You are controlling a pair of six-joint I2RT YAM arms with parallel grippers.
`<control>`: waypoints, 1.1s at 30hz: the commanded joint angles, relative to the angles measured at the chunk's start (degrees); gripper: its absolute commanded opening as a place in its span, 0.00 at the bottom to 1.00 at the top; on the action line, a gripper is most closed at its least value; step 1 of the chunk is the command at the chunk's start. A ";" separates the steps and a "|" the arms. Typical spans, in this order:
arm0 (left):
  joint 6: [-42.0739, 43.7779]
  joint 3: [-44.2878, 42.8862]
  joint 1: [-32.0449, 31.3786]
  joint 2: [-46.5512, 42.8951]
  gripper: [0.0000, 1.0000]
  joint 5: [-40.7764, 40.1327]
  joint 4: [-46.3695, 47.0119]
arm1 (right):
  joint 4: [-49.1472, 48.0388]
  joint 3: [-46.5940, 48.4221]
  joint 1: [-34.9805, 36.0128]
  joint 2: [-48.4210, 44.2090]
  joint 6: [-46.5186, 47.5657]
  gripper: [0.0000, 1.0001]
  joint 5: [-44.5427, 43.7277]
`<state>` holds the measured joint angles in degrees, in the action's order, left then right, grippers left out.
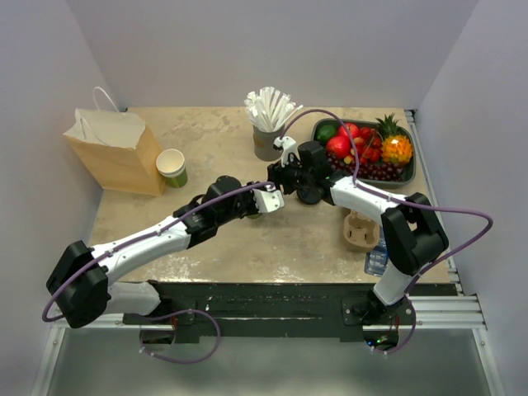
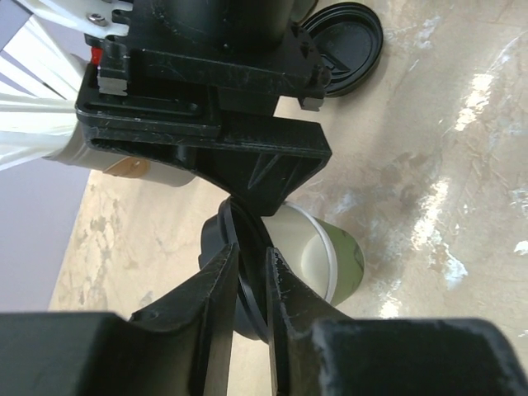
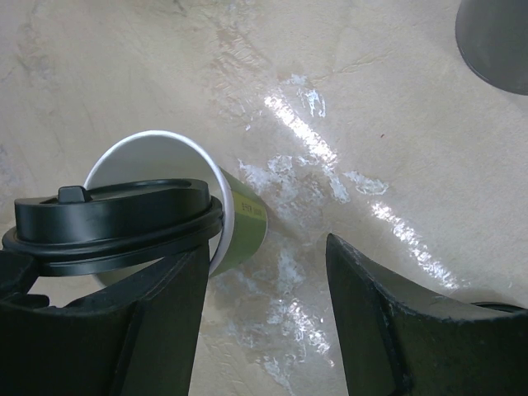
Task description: Pack the takeout coffee
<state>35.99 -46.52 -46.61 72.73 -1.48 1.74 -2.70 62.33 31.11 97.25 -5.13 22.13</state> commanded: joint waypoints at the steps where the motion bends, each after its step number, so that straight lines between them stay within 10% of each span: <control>1: -2.94 -2.52 -0.41 -0.66 0.28 3.06 -0.33 | -1.61 -0.01 0.18 -0.57 0.56 0.61 -1.47; 33: -8.30 -3.57 -0.50 1.63 0.34 4.82 -1.65 | 4.98 4.38 0.26 -0.66 1.43 0.61 -2.44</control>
<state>29.47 -47.79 -46.70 74.22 2.61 -1.45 2.31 64.79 31.11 97.25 -4.34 20.03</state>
